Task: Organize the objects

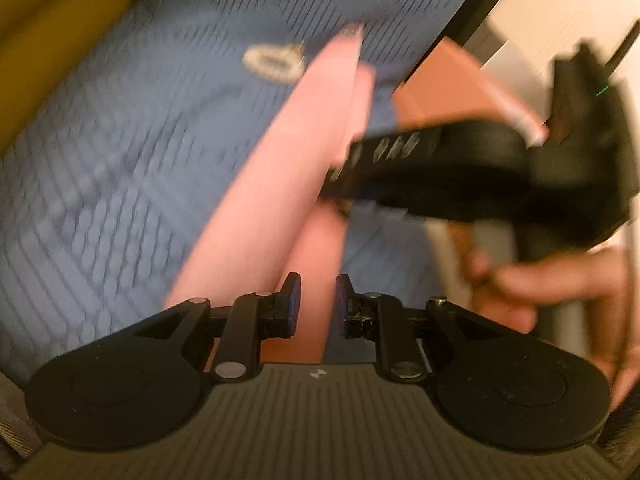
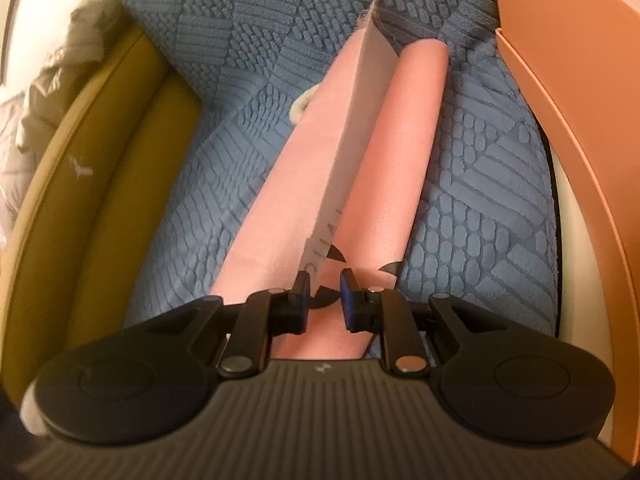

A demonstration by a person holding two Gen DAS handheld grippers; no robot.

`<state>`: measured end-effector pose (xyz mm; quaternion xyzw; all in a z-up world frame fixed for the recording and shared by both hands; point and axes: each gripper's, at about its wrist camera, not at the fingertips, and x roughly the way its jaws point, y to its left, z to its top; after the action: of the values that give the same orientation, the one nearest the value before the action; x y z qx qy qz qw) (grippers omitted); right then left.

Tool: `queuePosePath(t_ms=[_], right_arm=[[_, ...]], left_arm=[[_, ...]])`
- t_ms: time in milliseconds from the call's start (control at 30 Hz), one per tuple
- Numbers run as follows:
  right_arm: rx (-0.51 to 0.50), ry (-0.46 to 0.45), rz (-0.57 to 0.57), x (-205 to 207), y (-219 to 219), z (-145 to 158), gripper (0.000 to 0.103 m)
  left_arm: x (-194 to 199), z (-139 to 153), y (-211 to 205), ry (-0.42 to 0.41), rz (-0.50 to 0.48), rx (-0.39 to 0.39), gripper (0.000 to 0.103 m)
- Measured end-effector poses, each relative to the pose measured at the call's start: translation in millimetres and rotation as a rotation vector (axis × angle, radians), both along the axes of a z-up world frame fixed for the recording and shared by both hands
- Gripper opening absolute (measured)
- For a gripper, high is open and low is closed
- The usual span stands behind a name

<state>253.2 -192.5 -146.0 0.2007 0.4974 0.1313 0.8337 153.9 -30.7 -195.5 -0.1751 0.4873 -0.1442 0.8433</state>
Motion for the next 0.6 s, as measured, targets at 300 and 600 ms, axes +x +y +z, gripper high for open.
queuePosePath(t_ms=[300,600], right_arm=[[0.126,-0.013,-0.079,6,-16,0,0.037],[0.337,-0.009,-0.074,20,-15,-11,0.046]], left_arm=[[1,-1,4,0.004,0.001,-0.007,0.020],[2,0,5,0.008,-0.008,-0.002,0.020]])
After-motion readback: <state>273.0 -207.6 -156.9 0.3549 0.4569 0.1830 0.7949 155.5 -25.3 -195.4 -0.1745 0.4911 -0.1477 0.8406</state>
